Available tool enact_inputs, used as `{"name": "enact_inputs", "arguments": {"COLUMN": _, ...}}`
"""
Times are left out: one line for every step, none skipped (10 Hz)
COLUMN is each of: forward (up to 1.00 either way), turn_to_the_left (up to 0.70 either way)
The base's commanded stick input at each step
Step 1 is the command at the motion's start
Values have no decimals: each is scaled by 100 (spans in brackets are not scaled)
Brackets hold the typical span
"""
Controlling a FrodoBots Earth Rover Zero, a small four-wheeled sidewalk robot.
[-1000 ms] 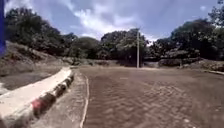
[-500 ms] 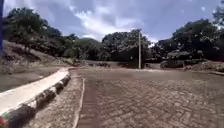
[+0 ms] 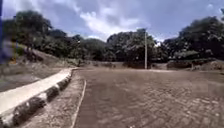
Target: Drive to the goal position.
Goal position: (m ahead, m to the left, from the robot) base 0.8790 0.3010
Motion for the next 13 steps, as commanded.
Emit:
{"name": "enact_inputs", "arguments": {"forward": 100, "turn_to_the_left": 2}}
{"name": "enact_inputs", "arguments": {"forward": 100, "turn_to_the_left": 0}}
{"name": "enact_inputs", "arguments": {"forward": 100, "turn_to_the_left": 0}}
{"name": "enact_inputs", "arguments": {"forward": 100, "turn_to_the_left": 27}}
{"name": "enact_inputs", "arguments": {"forward": 100, "turn_to_the_left": 27}}
{"name": "enact_inputs", "arguments": {"forward": 100, "turn_to_the_left": 27}}
{"name": "enact_inputs", "arguments": {"forward": 100, "turn_to_the_left": 17}}
{"name": "enact_inputs", "arguments": {"forward": 100, "turn_to_the_left": 0}}
{"name": "enact_inputs", "arguments": {"forward": 100, "turn_to_the_left": 0}}
{"name": "enact_inputs", "arguments": {"forward": 100, "turn_to_the_left": 0}}
{"name": "enact_inputs", "arguments": {"forward": 100, "turn_to_the_left": 0}}
{"name": "enact_inputs", "arguments": {"forward": 100, "turn_to_the_left": 0}}
{"name": "enact_inputs", "arguments": {"forward": 100, "turn_to_the_left": 0}}
